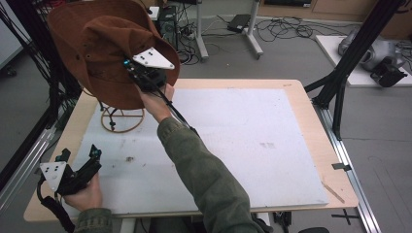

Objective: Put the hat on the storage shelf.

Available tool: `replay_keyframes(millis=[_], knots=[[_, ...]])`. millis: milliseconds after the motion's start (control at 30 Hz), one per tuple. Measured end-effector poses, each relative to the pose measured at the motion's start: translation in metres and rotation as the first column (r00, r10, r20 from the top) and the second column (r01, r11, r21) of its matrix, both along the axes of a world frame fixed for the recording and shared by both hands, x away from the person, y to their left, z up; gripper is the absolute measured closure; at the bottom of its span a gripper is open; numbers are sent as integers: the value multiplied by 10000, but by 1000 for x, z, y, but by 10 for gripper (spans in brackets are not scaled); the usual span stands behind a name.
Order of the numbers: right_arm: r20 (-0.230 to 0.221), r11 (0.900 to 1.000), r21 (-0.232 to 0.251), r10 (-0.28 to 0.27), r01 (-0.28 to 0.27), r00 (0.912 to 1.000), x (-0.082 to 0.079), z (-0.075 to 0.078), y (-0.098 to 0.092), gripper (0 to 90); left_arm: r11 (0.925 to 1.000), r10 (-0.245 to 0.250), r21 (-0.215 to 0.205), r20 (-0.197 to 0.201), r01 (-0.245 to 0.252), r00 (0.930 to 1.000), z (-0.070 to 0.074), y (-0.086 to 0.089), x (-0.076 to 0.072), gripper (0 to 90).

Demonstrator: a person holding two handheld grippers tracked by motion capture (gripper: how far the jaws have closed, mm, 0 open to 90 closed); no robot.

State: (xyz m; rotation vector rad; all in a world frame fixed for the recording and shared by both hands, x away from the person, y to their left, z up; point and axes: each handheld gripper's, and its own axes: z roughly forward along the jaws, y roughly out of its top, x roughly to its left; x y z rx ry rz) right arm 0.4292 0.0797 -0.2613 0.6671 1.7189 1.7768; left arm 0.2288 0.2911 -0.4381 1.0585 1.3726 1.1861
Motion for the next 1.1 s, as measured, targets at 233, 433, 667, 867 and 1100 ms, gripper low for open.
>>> replay_keyframes(millis=[233,433,667,867,1100], knots=[[-6,9996,-86,277,-277,9996,8,-2,27,873,10000,-50,18,23,50,10000,0,0,-1,161],[-116,9986,-188,486,-488,9987,10,-2,43,873,9999,-63,-90,16,63,10000,0,0,0,162],[-772,9954,-702,605,-660,9952,18,-15,53,865,9998,-121,-161,-33,120,9999,-1,2,0,163],[-1172,9921,-878,790,-896,9900,19,-19,55,829,9996,-160,-227,-74,158,9998,-2,1,1,164],[-1434,9897,-1157,672,-841,9874,18,-19,54,736,9996,-182,-204,-81,181,9998,-2,0,1,164]])
